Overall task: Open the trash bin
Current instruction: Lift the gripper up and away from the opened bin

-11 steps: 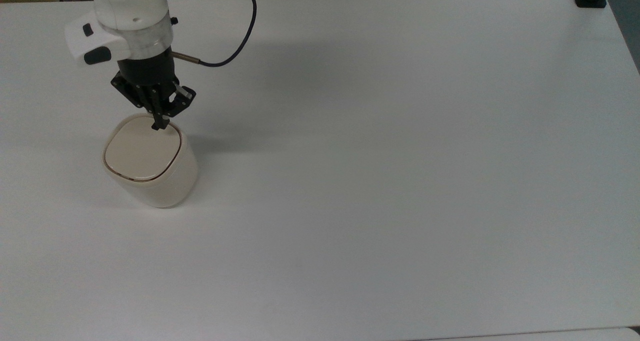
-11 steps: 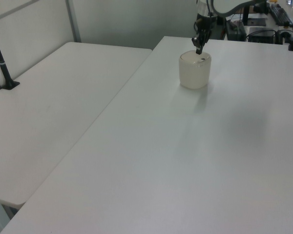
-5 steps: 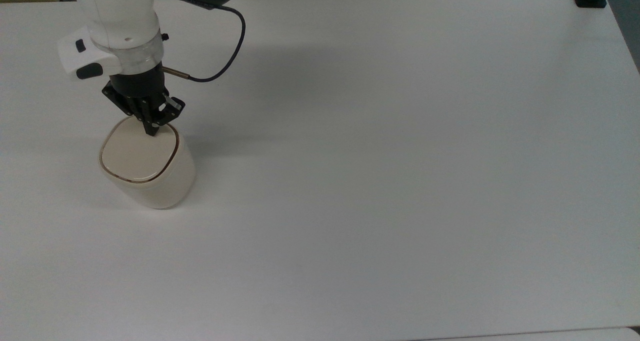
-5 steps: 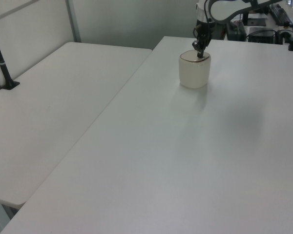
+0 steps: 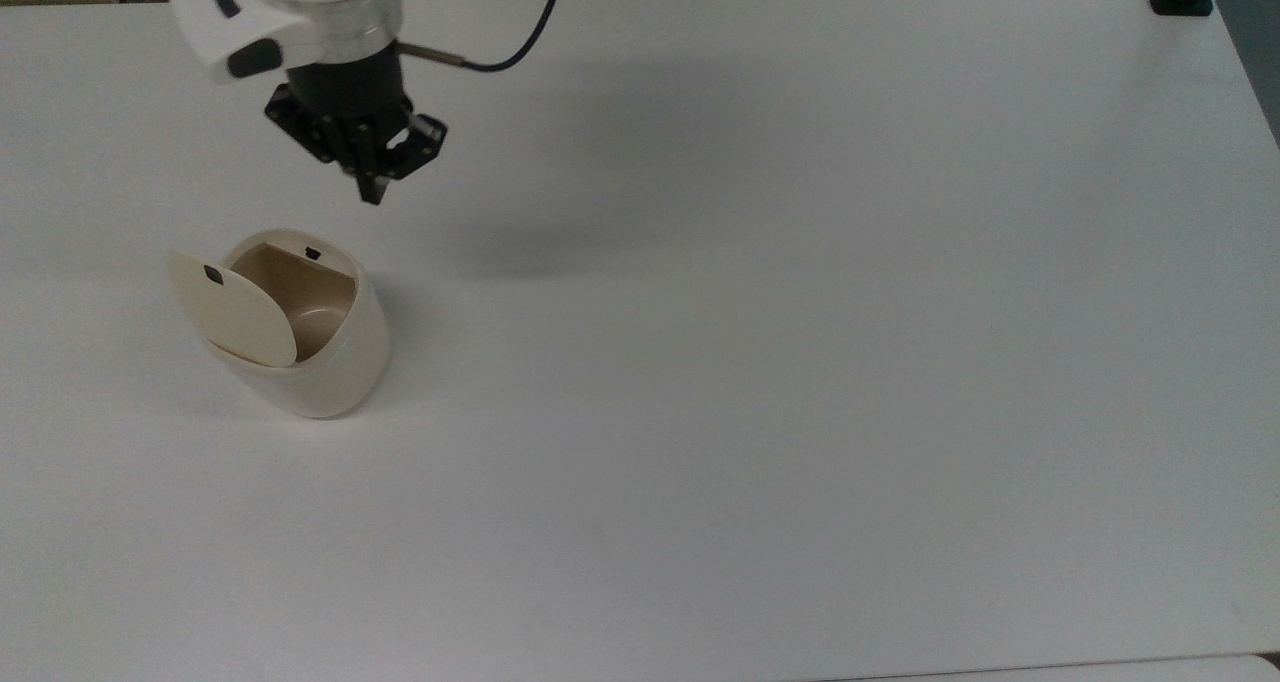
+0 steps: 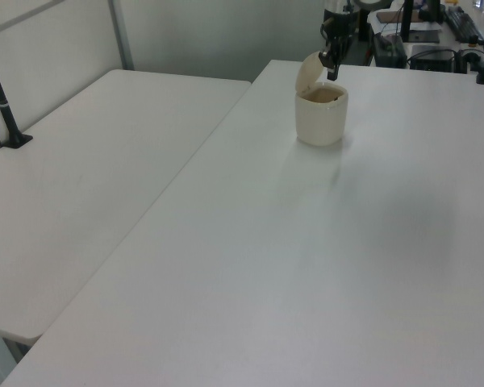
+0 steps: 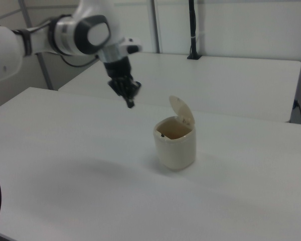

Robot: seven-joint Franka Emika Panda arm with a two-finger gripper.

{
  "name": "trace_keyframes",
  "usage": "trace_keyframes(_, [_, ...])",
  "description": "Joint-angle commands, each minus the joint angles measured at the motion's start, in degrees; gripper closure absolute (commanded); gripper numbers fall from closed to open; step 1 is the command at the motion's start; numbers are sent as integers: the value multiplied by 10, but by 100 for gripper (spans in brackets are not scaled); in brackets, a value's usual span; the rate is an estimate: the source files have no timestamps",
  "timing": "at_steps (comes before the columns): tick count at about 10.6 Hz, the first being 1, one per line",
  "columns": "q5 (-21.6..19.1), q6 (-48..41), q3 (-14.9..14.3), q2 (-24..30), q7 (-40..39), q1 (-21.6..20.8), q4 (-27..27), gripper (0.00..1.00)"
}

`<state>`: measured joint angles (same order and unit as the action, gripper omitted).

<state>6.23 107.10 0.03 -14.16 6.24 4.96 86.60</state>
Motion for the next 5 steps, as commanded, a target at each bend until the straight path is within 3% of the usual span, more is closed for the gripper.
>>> trace_keyframes(1, [3, -79, -5, 61, 6, -70, 10, 97])
trace_keyframes(2, [1, -105, -4, 74, 1, -86, 11, 96])
trace_keyframes(4, [-21, -124, -3, 90, -14, -103, 22, 85])
trace_keyframes(5, [-23, -124, -3, 94, -14, -103, 30, 74])
